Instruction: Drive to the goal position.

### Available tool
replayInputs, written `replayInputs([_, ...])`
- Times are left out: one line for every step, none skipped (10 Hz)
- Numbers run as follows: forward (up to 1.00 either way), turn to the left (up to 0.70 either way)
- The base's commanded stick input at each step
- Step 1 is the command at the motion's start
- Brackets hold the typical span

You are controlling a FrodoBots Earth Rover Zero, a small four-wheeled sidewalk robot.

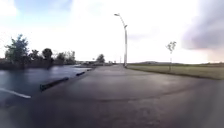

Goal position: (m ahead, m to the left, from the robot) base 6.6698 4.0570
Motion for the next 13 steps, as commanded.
replayInputs([0.45, -0.27])
replayInputs([0.45, -0.27])
replayInputs([0.45, -0.27])
replayInputs([0.45, -0.27])
replayInputs([0.45, -0.27])
replayInputs([0.45, -0.27])
replayInputs([0.45, -0.27])
replayInputs([0.45, -0.27])
replayInputs([0.45, -0.27])
replayInputs([0.45, -0.15])
replayInputs([0.45, 0.00])
replayInputs([0.45, 0.00])
replayInputs([0.45, -0.16])
